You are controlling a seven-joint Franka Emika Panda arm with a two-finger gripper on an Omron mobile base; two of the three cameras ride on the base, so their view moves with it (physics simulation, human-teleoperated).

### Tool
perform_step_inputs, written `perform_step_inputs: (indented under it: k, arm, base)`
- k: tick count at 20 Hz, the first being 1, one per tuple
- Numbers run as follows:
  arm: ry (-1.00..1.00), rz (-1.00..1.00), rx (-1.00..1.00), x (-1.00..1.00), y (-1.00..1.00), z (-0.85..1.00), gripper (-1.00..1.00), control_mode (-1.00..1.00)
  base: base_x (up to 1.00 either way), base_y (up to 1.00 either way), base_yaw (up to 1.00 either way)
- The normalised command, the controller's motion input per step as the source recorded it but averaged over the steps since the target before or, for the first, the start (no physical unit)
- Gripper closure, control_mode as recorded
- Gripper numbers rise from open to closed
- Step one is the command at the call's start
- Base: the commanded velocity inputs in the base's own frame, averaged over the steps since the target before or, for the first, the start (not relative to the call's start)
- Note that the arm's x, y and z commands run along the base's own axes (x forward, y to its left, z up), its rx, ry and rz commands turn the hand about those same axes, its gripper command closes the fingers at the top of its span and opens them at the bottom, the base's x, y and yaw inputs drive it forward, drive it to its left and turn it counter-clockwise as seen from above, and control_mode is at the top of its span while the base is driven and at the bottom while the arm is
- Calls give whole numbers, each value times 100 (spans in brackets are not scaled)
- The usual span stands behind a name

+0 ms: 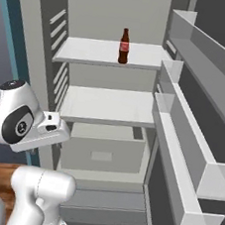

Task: Open the fridge, grab two sodas, and place both sodas inside the bowl with ice on the dining counter.

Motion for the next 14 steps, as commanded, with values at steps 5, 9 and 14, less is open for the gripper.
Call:
perform_step_inputs:
  k: [5, 9, 14]
  arm:
    - [-6, 0, 9, 33, -32, 9, -100, -100]
    - [-30, -2, 16, 27, -47, 66, -100, -100]
    - [-35, -5, 15, 22, -30, 85, -100, -100]
  base:
    - [28, -12, 0]
    - [0, 0, 0]
    - [0, 0, 0]
